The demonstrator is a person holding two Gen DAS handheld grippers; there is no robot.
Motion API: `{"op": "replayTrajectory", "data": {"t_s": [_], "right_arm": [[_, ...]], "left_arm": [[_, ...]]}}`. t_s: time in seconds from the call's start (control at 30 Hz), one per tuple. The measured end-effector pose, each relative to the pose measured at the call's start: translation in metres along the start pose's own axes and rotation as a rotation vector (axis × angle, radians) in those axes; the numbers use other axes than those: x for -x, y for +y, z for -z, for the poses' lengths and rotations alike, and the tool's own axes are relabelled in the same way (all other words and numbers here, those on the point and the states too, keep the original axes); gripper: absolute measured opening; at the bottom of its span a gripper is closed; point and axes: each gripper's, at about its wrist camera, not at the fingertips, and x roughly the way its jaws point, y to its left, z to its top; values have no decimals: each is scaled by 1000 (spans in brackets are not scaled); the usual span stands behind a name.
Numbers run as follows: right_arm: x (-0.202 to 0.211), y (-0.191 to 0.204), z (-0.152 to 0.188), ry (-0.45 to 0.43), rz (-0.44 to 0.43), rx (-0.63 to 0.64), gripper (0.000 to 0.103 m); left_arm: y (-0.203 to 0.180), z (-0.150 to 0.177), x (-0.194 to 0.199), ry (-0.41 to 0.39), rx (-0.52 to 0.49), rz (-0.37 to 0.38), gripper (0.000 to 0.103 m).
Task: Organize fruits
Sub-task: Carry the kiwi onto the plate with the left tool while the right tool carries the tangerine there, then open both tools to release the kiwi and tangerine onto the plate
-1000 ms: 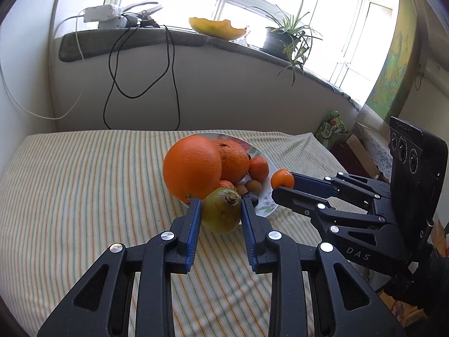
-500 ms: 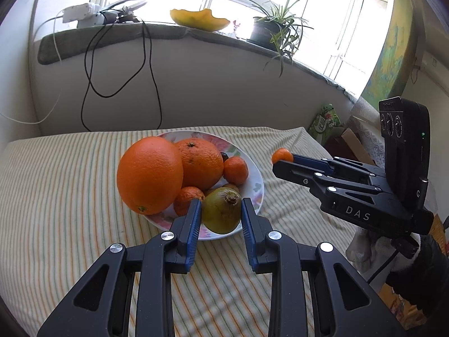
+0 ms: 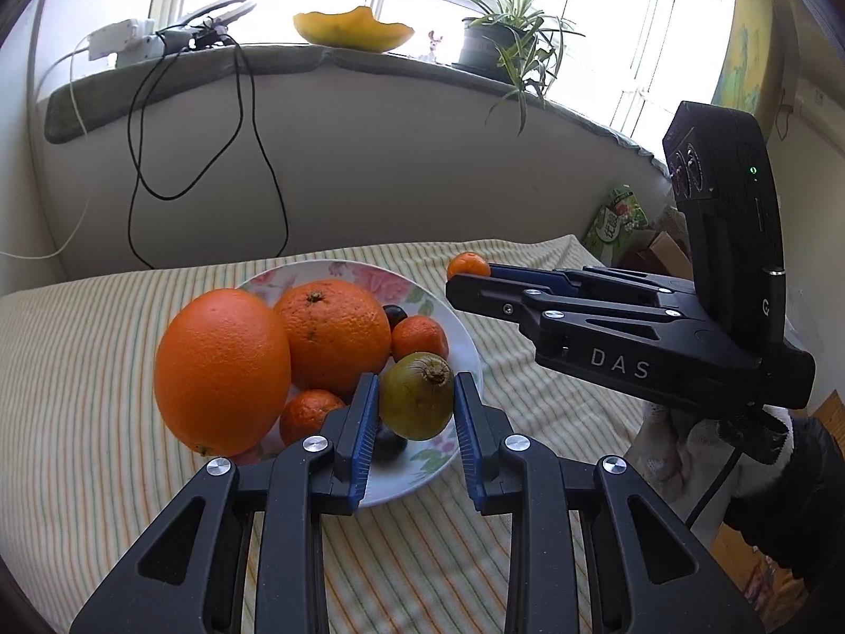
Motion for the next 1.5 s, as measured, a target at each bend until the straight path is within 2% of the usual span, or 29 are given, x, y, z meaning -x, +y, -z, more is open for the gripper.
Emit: {"op": "replayTrajectory", "data": {"t_s": [0.6,1.0,1.03,1.1,1.43,1.5], "right_arm": [[-39,-4,-15,55,-57,-16,29],[-45,-5,-17,59,-60,-23,30],[-45,-5,-17,60,-58,-22,31],[-45,-6,-16,57,-55,-21,40],[-41,-6,-17,43,-54,-28,47],[-39,-6,-17,39,-52,-31,52]], "left_arm": [[-5,-4,-13,3,-24,-31,27],[-7,-4,-13,1,-23,-44,27],[-6,-4,-13,2,-23,-44,27],[-6,-4,-14,3,-21,-47,27],[-4,-5,-14,4,-17,-63,28],[-5,-5,-14,4,-15,-68,29]]}}
